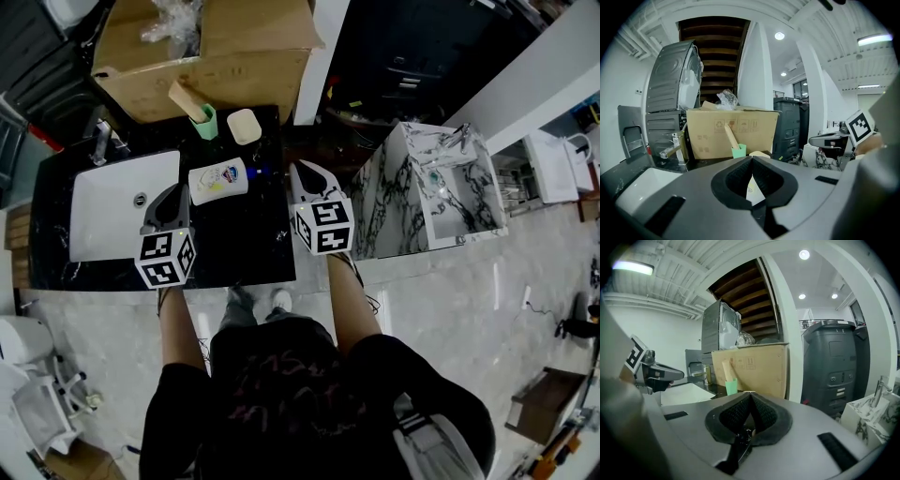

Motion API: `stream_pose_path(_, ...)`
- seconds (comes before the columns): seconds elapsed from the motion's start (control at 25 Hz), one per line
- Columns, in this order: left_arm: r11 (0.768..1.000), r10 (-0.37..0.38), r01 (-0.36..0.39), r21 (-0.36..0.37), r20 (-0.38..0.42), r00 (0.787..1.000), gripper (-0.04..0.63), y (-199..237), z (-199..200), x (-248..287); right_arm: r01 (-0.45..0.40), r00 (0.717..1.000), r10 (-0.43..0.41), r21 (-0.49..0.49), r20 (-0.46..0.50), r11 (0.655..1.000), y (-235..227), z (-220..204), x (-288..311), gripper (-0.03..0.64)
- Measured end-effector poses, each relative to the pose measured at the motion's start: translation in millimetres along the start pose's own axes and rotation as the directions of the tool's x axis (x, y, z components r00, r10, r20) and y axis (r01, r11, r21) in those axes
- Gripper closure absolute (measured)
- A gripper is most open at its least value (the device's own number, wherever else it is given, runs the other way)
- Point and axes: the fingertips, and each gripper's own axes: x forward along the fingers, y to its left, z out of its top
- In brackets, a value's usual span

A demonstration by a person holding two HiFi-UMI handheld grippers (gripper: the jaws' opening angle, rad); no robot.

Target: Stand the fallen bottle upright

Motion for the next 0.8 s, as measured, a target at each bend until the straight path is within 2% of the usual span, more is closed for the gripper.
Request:
stream_pose_path(0.32,0.999,-0.048,0.047,-0.017,-0.03,0.998,0.578,20.9,-8.9,39.6,0.045,0.999,-0.045,0.033,-0.014,0.998,-9.6,-3.0,27.3,0.604)
stream_pose_path(0.44,0.997,-0.075,0.073,-0.034,-0.051,0.996,0.578,25.5,-19.2,53.8,0.049,0.999,-0.049,-0.017,-0.015,0.999,-6.1,-2.2,35.3,0.604)
stream_pose_path(0.52,0.996,-0.087,0.085,-0.039,-0.063,0.994,0.578,29.1,-25.0,61.7,0.049,0.999,-0.049,-0.012,-0.021,0.999,-4.7,-3.4,40.6,0.603)
stream_pose_path(0.8,0.993,-0.117,0.115,-0.023,-0.114,0.987,0.578,28.8,-43.6,77.0,0.071,0.995,-0.07,0.012,-0.067,0.997,-5.6,-21.4,49.6,0.603)
